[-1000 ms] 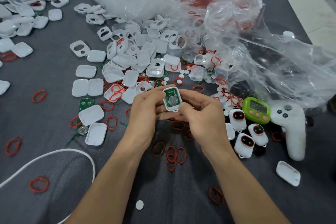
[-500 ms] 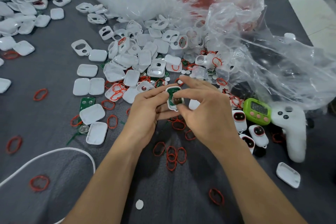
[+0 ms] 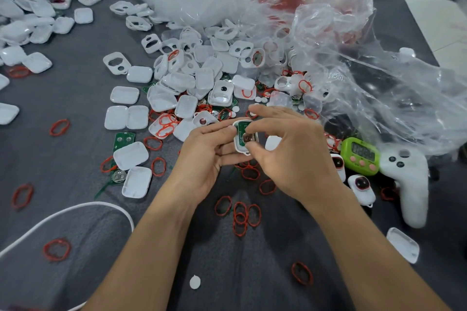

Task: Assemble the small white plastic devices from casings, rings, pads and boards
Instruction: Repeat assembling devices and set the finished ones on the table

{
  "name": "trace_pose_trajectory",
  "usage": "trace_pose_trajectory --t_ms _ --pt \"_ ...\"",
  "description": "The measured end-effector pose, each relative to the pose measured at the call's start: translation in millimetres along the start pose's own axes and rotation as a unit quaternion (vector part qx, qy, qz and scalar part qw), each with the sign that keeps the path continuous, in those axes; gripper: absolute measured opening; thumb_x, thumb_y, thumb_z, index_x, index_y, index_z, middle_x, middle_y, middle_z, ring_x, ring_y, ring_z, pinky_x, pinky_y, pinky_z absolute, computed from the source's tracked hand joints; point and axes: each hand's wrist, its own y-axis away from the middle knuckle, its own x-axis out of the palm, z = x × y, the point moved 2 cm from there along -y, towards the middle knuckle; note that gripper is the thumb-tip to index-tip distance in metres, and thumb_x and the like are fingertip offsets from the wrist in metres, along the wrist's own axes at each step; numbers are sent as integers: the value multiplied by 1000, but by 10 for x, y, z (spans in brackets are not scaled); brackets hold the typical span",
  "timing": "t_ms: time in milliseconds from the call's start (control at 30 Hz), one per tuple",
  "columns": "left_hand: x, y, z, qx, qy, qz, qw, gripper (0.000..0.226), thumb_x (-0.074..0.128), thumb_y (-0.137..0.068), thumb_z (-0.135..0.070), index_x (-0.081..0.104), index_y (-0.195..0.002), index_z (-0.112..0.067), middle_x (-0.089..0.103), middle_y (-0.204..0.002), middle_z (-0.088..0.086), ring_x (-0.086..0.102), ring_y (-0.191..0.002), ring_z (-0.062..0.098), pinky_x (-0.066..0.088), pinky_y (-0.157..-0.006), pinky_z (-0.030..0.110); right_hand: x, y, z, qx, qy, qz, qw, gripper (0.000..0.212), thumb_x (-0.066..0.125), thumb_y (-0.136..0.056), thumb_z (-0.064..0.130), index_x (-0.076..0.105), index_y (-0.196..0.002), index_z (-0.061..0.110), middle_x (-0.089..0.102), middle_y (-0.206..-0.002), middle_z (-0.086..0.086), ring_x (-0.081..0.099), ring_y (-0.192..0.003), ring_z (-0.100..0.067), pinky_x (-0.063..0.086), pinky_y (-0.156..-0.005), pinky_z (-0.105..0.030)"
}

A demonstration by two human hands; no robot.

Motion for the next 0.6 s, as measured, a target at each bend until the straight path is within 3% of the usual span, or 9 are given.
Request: trace_pose_trajectory --t_ms 100,267,400,600 --pt "-2 -7 -4 0 -1 -6 1000 26 51 -102 -4 75 -110 -4 78 -92 13 76 -74 18 62 -63 31 -32 2 9 12 -17 5 1000 22 89 -71 10 81 -89 19 74 -123 3 70 -108 -13 57 -96 -35" --pt "18 -7 1 4 -11 0 1000 28 52 -101 -4 80 -104 -9 78 -96 15 75 -77 19 63 -65 32 -14 3 20 -10 45 17 999 23 90 -69 7 81 -88 17 76 -120 -1 70 -112 -18 42 -101 -20" --pt "19 -16 8 5 -13 2 1000 36 49 -102 -4 83 -96 -12 78 -92 14 75 -76 19 62 -63 31 21 -1 38 -27 75 16 997 22 89 -67 5 81 -85 15 77 -116 -3 72 -107 -22 48 -97 -27" --pt "2 -24 24 7 -31 -2 999 32 51 -102 -4 82 -101 -12 78 -96 16 77 -81 23 63 -65 33 41 -3 25 -47 81 6 996 22 88 -66 5 80 -83 16 78 -111 0 73 -103 -20 52 -91 -29"
